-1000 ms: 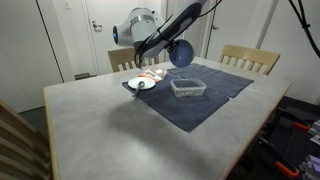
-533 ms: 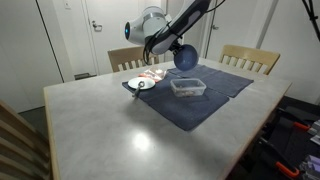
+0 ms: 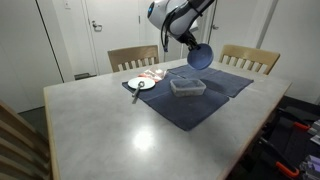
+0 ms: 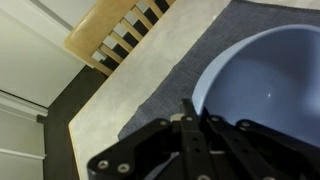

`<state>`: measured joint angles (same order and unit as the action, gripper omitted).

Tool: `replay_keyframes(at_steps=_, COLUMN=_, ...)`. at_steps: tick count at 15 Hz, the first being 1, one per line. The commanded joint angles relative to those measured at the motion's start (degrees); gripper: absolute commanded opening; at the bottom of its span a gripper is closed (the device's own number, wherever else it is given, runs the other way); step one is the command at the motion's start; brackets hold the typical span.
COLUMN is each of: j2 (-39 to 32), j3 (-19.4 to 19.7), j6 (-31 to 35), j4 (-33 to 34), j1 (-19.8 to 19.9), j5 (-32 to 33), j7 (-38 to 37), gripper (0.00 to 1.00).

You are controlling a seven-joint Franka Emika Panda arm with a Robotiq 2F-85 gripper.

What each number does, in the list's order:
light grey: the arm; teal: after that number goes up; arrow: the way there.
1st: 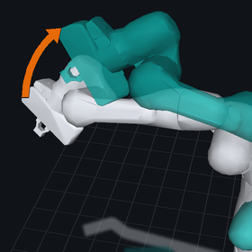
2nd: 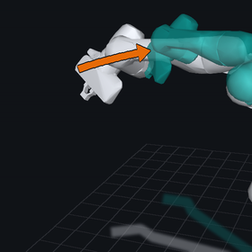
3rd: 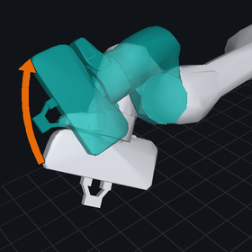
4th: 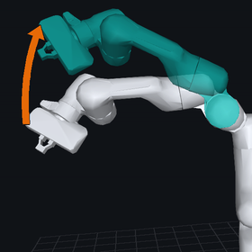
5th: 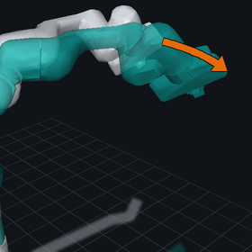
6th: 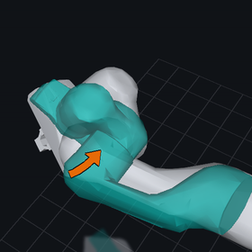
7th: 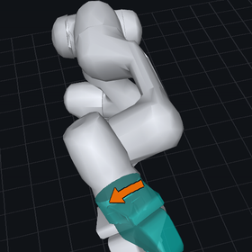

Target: Pour the things in the bowl into the lunch box

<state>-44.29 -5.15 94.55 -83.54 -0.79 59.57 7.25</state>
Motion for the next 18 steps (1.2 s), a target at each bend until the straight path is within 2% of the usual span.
replay_keyframes(at_steps=1, j2=8.3, j3=0.8, j6=12.3, j4=-11.4, j1=4.0, j5=-2.7, j7=-1.9, gripper=0.01)
replay_keyframes(at_steps=5, j2=11.8, j3=2.6, j6=26.0, j4=-17.6, j1=7.5, j5=-4.0, j7=-1.2, gripper=0.01)
replay_keyframes(at_steps=9, j2=12.9, j3=3.9, j6=40.1, j4=-22.0, j1=10.8, j5=-8.5, j7=1.5, gripper=0.01)
replay_keyframes(at_steps=12, j2=13.3, j3=5.0, j6=45.3, j4=-24.1, j1=11.5, j5=-12.3, j7=3.9, gripper=0.01)
replay_keyframes(at_steps=15, j2=14.1, j3=5.5, j6=47.7, j4=-26.0, j1=12.3, j5=-17.3, j7=7.7, gripper=0.01)
replay_keyframes(at_steps=18, j2=14.9, j3=5.1, j6=48.2, j4=-26.9, j1=13.9, j5=-25.1, j7=14.4, gripper=0.01)
